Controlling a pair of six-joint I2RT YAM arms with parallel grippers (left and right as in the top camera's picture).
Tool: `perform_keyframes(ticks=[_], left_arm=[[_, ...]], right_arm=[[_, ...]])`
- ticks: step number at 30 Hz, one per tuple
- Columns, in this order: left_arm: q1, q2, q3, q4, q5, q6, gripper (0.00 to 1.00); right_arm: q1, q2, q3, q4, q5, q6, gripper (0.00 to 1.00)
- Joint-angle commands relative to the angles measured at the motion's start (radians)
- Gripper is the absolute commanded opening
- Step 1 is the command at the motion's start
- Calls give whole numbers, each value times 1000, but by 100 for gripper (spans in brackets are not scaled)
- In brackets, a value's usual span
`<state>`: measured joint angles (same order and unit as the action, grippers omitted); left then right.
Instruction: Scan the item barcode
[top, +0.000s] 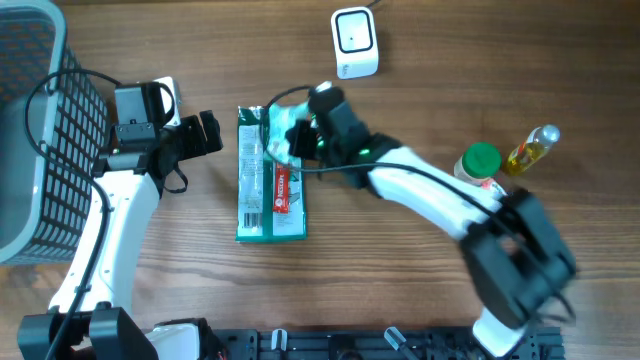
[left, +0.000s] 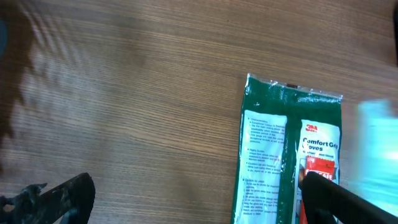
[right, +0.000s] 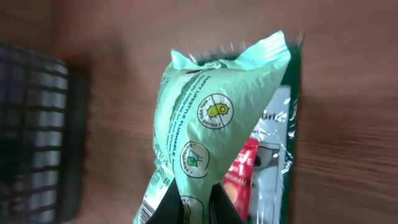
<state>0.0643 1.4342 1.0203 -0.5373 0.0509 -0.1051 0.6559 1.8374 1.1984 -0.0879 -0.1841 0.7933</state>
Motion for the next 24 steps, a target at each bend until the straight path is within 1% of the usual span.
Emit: perform_keyframes(ticks=[1,3,5,6,9,14,15,16,17,18,20,21,23,24], left_arm=[[-3,-14,14,2,5,23,100],[-3,-14,14,2,5,23,100],[-3,-14,14,2,5,23,100],[-3,-14,14,2,5,23,100],[-3,-14,14,2,5,23,100],[-3,-14,14,2,5,23,100],[-3,-14,14,2,5,23,100],[-3,-14,14,2,5,23,100],[-3,-14,14,2,5,23,100],[-3,-14,14,2,5,23,100],[-3,-14,14,2,5,23,100],[-3,-14,14,2,5,23,100],[-3,-14,14,2,5,23,100],[-3,-14,14,2,5,23,100]], right_arm=[[-51,-164,10,-108,-18,-35,4],[-82,-190,9,-219,-19,-43,4],[-100,-187,-4,-325,-15,-80,4],[-101,-183,-20,-344,-14,-92,4],[-99,-150,-96,-341,-7,-109,4],[-99,-60,-198,-263,-7,-32,4],[-99,-42,-209,-242,-7,-31,6],[-99,-31,-211,-237,-7,-34,36],[-101,-30,-210,-237,-7,-39,53],[-104,-36,-206,-239,-8,-57,59],[-119,-56,-177,-262,-19,-98,65],[-135,-76,-146,-298,-22,-116,66],[-161,-118,-93,-357,-32,-144,64],[-171,-140,-74,-377,-43,-152,61]])
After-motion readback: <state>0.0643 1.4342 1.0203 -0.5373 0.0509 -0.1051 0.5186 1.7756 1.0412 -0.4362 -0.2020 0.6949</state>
